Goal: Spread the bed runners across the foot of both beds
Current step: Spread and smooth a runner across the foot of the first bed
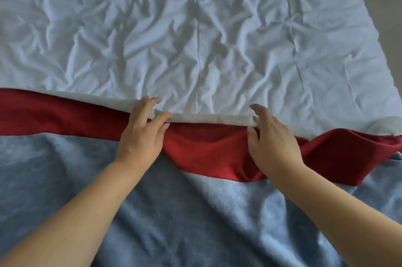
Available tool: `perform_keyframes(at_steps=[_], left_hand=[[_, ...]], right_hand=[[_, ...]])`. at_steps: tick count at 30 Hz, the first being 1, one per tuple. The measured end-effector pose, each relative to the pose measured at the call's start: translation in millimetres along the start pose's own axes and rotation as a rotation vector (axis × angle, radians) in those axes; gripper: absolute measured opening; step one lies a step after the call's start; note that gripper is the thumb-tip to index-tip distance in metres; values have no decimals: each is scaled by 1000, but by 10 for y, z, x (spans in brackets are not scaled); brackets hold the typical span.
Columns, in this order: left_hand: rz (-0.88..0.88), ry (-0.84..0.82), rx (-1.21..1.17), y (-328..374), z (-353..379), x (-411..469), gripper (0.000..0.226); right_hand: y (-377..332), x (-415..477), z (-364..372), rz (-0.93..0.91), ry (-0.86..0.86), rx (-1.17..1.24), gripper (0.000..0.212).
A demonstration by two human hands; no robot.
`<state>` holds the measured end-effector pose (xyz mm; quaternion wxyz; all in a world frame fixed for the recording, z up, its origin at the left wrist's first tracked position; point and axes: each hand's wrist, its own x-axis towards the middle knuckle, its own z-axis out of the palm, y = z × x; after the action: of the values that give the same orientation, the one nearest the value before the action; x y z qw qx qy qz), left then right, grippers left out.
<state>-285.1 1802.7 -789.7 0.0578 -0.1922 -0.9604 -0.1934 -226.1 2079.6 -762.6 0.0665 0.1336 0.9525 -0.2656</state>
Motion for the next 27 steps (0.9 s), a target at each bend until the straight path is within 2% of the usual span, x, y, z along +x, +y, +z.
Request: perform_keyframes(at_steps=[3, 5, 8, 11, 14, 16, 18, 21, 24, 27], left_hand=[[12, 16, -46, -132, 35, 28, 21], [28, -9, -70, -218, 41, 32, 25], [167, -36, -35, -370, 25, 25, 30], [324, -37, 22, -445, 38, 36, 53], [328, -46, 23, -520, 48, 93, 76], [272, -34, 48, -625, 18, 131, 71], [201, -5, 86, -733, -30, 152, 57], [196, 25, 199, -919, -96, 194, 40], [237, 43, 215, -1051, -142, 306, 25], [265, 51, 167, -1093, -178, 408, 19]], right_hand=[[5, -62, 121, -137, -47, -93, 35], [15, -48, 195, -226, 27, -143, 29], [-24, 10, 327, -300, 122, -185, 28], [-110, 80, 480, -334, 123, -230, 35], [-149, 145, 591, -326, 181, -221, 26], [-149, 197, 627, -283, 224, -214, 14], [-166, 249, 656, -252, 257, -263, 10], [-220, 294, 697, -232, 275, -303, 12], [-269, 318, 699, -230, 252, -247, 15], [-377, 255, 717, -291, 155, -180, 31]])
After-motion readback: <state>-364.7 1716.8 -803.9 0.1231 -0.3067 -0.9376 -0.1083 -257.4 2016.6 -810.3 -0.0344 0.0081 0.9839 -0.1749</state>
